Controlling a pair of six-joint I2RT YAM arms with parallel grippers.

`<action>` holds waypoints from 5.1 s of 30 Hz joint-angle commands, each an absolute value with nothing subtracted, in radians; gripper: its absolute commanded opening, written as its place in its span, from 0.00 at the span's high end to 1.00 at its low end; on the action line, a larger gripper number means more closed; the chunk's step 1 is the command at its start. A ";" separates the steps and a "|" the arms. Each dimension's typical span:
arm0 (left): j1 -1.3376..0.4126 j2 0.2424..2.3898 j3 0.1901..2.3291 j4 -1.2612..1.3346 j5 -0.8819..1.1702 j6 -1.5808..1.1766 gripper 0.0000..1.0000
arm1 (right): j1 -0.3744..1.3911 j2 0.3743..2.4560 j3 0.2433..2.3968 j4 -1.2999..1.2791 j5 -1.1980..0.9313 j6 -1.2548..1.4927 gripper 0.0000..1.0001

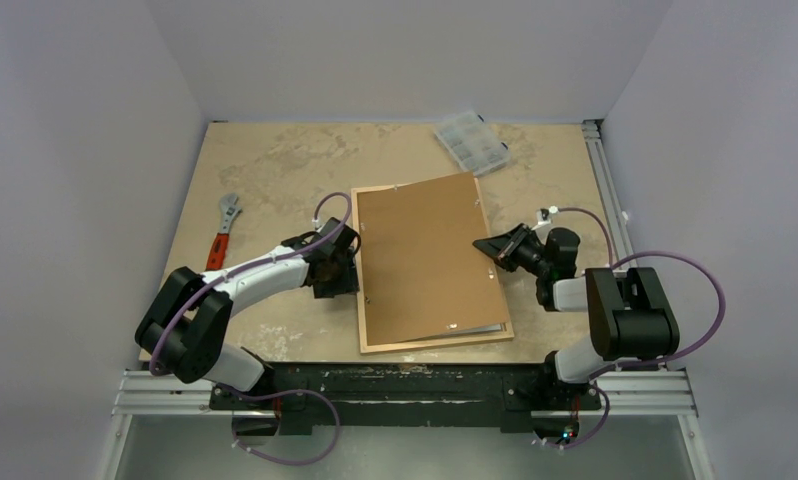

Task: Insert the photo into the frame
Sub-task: Place the photo frame item in the photo frame.

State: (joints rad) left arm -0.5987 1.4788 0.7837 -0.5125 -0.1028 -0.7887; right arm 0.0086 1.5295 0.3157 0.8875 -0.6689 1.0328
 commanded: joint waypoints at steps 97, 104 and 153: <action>-0.410 2.368 1.980 -0.437 0.293 -0.716 0.38 | 0.143 1.601 0.604 0.193 -0.608 0.558 0.35; -0.419 2.337 1.937 -0.445 0.309 -0.698 0.39 | 0.143 1.591 0.599 0.187 -0.604 0.549 0.35; -0.444 2.361 2.002 -0.457 0.273 -0.690 0.34 | 0.143 1.555 0.584 0.208 -0.627 0.494 0.41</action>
State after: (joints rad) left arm -0.4446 2.3753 2.0148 -0.4671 0.2230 -0.7124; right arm 0.1303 1.5444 0.5827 0.2417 -0.6197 0.5190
